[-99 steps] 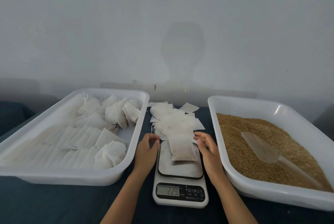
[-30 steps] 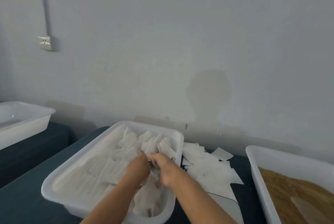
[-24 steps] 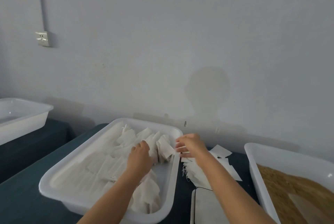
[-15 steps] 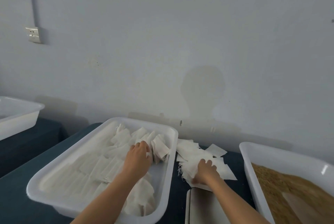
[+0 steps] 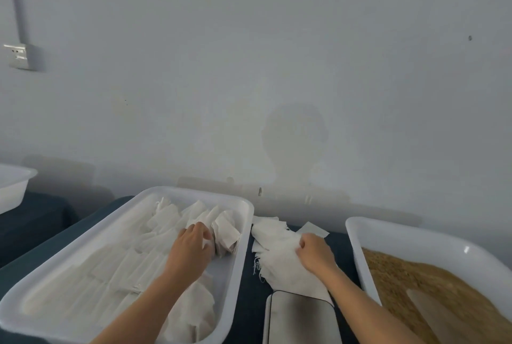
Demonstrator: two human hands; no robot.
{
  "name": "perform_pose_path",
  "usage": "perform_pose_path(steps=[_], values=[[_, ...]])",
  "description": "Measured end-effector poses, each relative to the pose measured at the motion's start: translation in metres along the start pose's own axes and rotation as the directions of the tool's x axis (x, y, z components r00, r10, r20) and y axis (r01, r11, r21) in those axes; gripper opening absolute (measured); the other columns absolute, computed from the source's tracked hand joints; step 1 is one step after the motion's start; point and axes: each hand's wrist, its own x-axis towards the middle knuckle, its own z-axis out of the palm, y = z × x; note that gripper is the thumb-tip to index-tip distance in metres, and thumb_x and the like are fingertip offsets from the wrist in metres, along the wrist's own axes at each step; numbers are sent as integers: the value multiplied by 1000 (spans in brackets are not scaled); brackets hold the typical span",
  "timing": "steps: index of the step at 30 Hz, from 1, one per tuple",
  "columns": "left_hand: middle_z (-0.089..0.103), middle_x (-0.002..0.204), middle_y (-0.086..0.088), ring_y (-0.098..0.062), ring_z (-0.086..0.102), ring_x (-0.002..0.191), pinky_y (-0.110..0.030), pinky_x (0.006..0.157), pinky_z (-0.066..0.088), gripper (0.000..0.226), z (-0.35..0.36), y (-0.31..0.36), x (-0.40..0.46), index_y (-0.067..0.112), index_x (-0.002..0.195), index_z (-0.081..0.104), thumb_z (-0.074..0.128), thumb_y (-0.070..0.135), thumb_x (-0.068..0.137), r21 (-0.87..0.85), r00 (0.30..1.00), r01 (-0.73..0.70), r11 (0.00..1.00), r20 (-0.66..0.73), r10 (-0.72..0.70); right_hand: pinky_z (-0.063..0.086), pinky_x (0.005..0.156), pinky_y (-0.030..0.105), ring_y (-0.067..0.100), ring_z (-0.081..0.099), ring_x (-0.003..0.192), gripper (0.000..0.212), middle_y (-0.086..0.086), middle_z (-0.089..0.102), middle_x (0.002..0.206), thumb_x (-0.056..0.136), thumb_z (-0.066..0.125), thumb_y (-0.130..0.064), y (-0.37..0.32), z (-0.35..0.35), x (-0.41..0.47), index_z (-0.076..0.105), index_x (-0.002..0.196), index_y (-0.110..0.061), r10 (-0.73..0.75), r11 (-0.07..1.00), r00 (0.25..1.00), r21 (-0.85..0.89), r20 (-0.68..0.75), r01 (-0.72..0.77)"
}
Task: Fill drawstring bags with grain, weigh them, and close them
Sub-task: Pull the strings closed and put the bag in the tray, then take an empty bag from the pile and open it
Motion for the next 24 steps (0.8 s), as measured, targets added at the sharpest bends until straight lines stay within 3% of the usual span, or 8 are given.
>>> perform_pose_path(steps=[2,7,11,15,19,22,24], values=[[56,107,0,-17,46,101,-24,82,37,14,0,1,0,18,97,48,50,7,88,-22,1000,-14,1000,-15,13,21,50,25,11,32,57,35,-2,34,64,94,41,-12,8,-25,-1,28,63,-16,-11,990,993,136,-115,27],[55,96,5,-18,50,96,-26,77,35,23,-6,12,-5,21,90,52,55,-1,85,-77,989,-109,991,-107,100,23,57,32,19,37,67,27,6,38,68,97,43,-12,46,-99,-14,36,71,-9,28,887,951,447,-308,119],[60,93,1,-20,49,88,-33,74,38,29,-19,43,-13,15,88,59,59,-13,79,-66,943,-285,956,-196,268,30,57,27,18,44,68,23,4,48,75,99,44,-21,98,-138,-41,49,78,-13,161,736,960,676,-230,39],[60,91,4,-20,51,87,-33,73,39,28,-21,96,-21,15,87,60,58,-12,80,-109,897,-424,899,-187,400,29,66,31,24,46,75,30,6,48,75,98,48,-23,154,-151,-70,47,68,-18,178,583,973,813,-148,18],[54,91,21,2,50,90,-8,75,36,21,16,165,-39,24,91,58,57,3,87,-300,877,-473,828,-70,476,27,67,32,23,44,76,34,-3,47,71,98,48,-25,196,-145,-95,47,64,-24,103,649,986,760,-135,36],[56,96,18,2,50,93,-8,80,39,16,62,212,-51,29,93,54,54,13,92,-409,820,-473,780,119,559,27,73,33,18,44,76,34,-7,46,69,98,47,-24,215,-135,-104,48,64,-25,83,719,984,693,-156,50],[57,97,14,-2,53,94,-10,79,42,10,90,240,-58,26,96,55,51,16,95,-511,783,-390,766,254,568,30,72,30,12,46,73,32,-8,45,69,98,47,-25,220,-130,-106,48,66,-24,53,766,984,640,-168,68]])
